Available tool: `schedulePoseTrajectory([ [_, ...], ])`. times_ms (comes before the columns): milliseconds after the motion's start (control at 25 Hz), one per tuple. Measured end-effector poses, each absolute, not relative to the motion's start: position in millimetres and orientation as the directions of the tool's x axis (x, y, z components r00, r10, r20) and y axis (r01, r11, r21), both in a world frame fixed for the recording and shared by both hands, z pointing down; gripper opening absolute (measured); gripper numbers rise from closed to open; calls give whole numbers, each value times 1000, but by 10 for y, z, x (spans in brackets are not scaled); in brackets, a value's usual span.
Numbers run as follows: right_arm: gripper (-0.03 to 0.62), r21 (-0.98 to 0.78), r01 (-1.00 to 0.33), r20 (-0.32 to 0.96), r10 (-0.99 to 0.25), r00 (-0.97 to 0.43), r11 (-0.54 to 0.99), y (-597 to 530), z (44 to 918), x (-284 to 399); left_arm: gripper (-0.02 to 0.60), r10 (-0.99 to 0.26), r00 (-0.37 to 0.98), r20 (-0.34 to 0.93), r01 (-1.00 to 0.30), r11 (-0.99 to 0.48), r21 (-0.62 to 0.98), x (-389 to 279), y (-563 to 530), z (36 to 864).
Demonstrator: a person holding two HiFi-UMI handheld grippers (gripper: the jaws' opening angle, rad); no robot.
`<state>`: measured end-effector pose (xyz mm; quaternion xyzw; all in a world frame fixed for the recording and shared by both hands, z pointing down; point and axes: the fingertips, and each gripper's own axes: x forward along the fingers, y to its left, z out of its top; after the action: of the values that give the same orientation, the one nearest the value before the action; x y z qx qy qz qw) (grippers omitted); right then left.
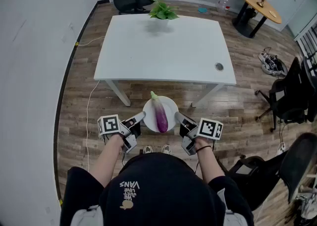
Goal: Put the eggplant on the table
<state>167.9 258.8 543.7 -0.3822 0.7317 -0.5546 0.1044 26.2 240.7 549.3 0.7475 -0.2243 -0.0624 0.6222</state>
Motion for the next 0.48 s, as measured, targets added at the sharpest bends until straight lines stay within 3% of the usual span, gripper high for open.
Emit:
schedulePoseTrajectory([
  [480,31,-896,-436,271,-669,-692,88,2576,5483,1680,25,-409,891,196,-265,-121,957,265,2396,5544],
])
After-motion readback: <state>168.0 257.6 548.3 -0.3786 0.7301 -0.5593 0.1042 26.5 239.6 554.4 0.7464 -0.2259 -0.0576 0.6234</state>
